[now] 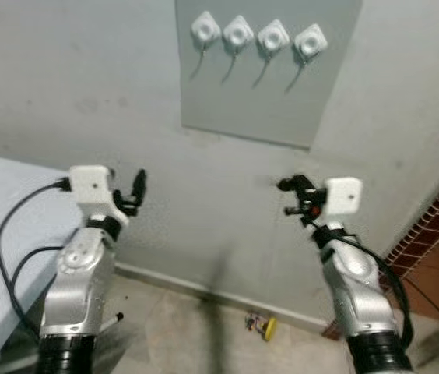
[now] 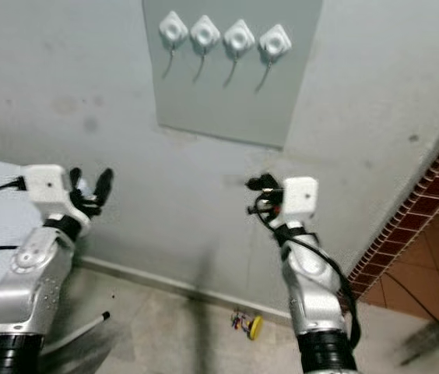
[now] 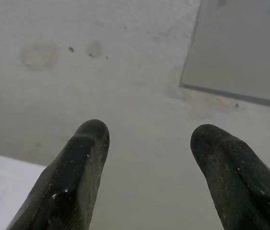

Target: Hang keys on a hook

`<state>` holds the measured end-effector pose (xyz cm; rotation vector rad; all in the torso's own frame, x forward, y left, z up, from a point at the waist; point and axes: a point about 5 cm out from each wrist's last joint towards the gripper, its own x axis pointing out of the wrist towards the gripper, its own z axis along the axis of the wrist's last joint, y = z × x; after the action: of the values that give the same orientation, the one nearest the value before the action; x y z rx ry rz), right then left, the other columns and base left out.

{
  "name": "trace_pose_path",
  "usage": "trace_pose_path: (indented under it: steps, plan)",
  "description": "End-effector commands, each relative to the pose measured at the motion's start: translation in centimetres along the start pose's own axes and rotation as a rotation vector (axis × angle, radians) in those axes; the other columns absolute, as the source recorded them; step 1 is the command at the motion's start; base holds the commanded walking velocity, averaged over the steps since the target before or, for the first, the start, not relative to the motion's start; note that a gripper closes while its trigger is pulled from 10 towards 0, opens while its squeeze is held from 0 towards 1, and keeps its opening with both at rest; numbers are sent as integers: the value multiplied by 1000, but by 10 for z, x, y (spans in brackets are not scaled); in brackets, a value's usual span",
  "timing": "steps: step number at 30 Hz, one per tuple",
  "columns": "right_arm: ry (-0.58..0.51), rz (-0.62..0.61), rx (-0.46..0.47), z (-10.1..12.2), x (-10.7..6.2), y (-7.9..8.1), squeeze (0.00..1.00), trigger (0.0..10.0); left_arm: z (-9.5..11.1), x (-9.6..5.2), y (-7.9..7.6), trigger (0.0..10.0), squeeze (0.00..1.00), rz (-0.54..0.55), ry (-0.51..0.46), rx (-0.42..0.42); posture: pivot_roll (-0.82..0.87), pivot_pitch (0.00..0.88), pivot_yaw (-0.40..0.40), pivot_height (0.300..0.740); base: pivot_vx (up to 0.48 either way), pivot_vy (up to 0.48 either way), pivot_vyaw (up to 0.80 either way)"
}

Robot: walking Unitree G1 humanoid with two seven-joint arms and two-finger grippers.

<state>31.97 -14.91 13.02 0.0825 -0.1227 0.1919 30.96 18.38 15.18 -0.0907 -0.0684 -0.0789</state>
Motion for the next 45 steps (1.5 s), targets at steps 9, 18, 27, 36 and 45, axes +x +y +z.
trace_pose_path:
  steps: [9,18,27,36,45]
  plan:
    - [-29,39,12,7,6,11,0,10000,3,-2,9,10000,0,34,-2,15,-116,0,-23,724,316,0,0]
    - [-25,45,8,6,5,12,0,10000,3,-2,9,10000,0,36,-2,11,-118,0,-27,724,314,0,0]
    - [-28,66,2,8,6,14,0,10000,8,-1,4,10000,0,48,-62,74,-116,0,-29,724,158,0,0]
    - [-62,188,5,18,14,30,0,10000,19,6,-26,10000,0,-129,-122,138,-115,0,-34,724,0,0,0]
    - [-190,356,8,58,34,53,0,10000,40,8,-46,10000,0,-290,-198,162,-115,0,-40,724,0,0,0]
